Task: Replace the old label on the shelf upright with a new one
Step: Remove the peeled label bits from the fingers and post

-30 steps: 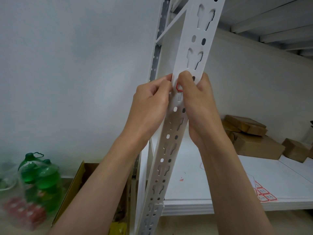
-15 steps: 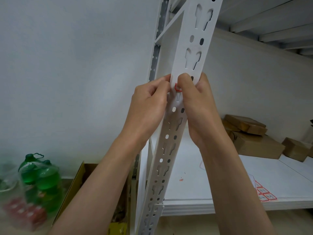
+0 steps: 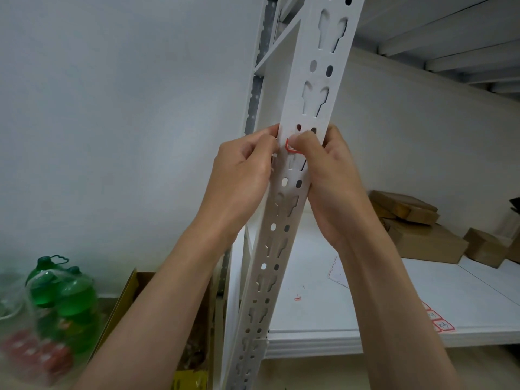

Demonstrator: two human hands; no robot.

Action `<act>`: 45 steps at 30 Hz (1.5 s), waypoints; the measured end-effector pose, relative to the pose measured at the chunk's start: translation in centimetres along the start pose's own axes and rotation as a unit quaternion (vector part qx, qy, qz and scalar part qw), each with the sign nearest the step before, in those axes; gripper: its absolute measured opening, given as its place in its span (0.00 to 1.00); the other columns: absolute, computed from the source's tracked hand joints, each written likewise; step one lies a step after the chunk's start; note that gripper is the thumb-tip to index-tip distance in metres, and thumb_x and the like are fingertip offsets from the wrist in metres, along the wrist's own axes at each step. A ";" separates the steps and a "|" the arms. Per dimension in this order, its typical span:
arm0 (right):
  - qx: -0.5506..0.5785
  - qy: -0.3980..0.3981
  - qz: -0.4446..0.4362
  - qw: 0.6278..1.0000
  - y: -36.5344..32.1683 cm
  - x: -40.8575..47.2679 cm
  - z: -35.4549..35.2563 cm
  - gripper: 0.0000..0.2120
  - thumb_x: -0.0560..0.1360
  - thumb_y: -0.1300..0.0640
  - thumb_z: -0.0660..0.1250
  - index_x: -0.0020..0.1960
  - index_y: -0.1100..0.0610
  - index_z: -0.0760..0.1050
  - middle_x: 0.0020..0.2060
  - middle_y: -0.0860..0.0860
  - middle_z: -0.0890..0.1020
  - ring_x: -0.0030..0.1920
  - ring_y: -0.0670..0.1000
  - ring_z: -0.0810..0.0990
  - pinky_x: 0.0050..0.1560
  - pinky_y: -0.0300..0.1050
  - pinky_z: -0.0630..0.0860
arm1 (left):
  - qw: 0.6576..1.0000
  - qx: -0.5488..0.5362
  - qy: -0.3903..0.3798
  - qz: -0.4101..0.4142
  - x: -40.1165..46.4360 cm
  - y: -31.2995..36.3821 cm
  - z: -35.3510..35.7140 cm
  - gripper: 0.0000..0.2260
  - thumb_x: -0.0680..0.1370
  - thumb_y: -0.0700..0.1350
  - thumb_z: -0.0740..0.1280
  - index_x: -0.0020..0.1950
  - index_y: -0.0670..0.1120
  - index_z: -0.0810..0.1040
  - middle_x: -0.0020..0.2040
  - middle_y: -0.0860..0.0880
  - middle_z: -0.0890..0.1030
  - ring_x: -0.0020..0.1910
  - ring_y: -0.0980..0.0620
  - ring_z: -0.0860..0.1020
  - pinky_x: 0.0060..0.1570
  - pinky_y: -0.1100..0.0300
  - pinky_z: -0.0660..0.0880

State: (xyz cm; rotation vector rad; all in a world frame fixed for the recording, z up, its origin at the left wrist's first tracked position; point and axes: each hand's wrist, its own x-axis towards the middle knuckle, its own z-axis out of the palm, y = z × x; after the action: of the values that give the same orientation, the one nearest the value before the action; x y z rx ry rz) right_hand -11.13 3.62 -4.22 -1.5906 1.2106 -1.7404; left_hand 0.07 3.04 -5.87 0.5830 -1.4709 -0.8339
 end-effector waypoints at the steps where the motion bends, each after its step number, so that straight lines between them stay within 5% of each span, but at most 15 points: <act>1: -0.012 0.008 -0.007 1.000 0.1 0.0 0.2 0.13 0.78 0.52 0.66 0.61 0.54 0.72 0.52 0.50 0.81 0.53 0.50 0.82 0.51 0.46 0.80 | 1.000 -0.002 0.000 -0.001 0.0 0.0 0.0 0.18 0.85 0.44 0.58 0.47 0.63 0.81 0.44 0.65 0.85 0.45 0.61 0.83 0.45 0.68 0.79; 7: -0.072 0.040 -0.055 0.995 0.1 0.3 0.7 0.12 0.78 0.51 0.66 0.59 0.51 0.70 0.47 0.45 0.79 0.46 0.44 0.80 0.43 0.39 0.76 | 1.000 -0.010 0.003 0.013 0.0 -0.2 0.1 0.21 0.85 0.46 0.58 0.42 0.67 0.82 0.45 0.54 0.86 0.48 0.50 0.82 0.51 0.57 0.80; 10: -0.075 0.035 -0.057 0.995 0.0 0.4 0.8 0.13 0.78 0.51 0.65 0.61 0.53 0.69 0.46 0.45 0.78 0.45 0.44 0.79 0.42 0.38 0.74 | 1.000 -0.013 0.001 0.012 0.0 -0.3 0.0 0.16 0.86 0.46 0.58 0.50 0.63 0.82 0.46 0.55 0.87 0.48 0.55 0.84 0.53 0.60 0.81; 13: -0.073 0.029 -0.061 0.995 0.1 0.5 0.8 0.13 0.79 0.52 0.64 0.60 0.55 0.69 0.48 0.47 0.78 0.44 0.44 0.79 0.42 0.38 0.75 | 1.000 -0.010 0.002 0.007 0.1 -0.4 0.1 0.16 0.86 0.46 0.58 0.52 0.60 0.83 0.47 0.51 0.86 0.51 0.48 0.82 0.55 0.55 0.79; 22: -0.085 0.016 -0.068 0.994 0.2 1.0 0.7 0.14 0.78 0.52 0.63 0.59 0.60 0.69 0.43 0.47 0.74 0.32 0.35 0.75 0.28 0.27 0.69 | 1.000 0.012 0.003 0.006 0.3 -0.8 0.1 0.16 0.86 0.48 0.57 0.61 0.54 0.84 0.50 0.47 0.86 0.52 0.49 0.83 0.56 0.54 0.80; 32: -0.001 -0.005 0.026 1.000 -0.4 0.1 -0.4 0.04 0.82 0.52 0.57 0.51 0.51 0.69 0.40 0.46 0.77 0.37 0.41 0.77 0.31 0.34 0.74 | 1.000 0.018 0.005 0.014 0.1 -0.1 0.2 0.22 0.86 0.43 0.56 0.40 0.64 0.79 0.38 0.72 0.82 0.42 0.69 0.81 0.41 0.76 0.74; 36: -0.037 0.002 -0.013 0.999 -0.1 0.0 0.1 0.08 0.81 0.52 0.61 0.59 0.52 0.68 0.47 0.44 0.78 0.46 0.43 0.80 0.41 0.36 0.74 | 1.000 0.012 0.007 0.021 0.1 -0.3 0.2 0.18 0.86 0.45 0.57 0.48 0.65 0.79 0.40 0.69 0.83 0.45 0.68 0.82 0.43 0.75 0.75; 45: -0.123 0.023 -0.091 0.988 0.6 0.9 0.7 0.16 0.78 0.53 0.64 0.61 0.62 0.69 0.41 0.45 0.75 0.33 0.35 0.75 0.33 0.28 0.71 | 1.000 0.005 0.004 0.001 0.3 -0.9 0.0 0.15 0.86 0.47 0.57 0.64 0.53 0.82 0.50 0.55 0.86 0.50 0.60 0.83 0.52 0.68 0.79</act>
State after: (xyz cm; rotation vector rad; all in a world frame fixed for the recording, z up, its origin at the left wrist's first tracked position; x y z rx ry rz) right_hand -10.79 2.37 -4.31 -1.8634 1.3852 -1.8037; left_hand -0.05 2.21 -6.39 0.5904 -1.4693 -0.8225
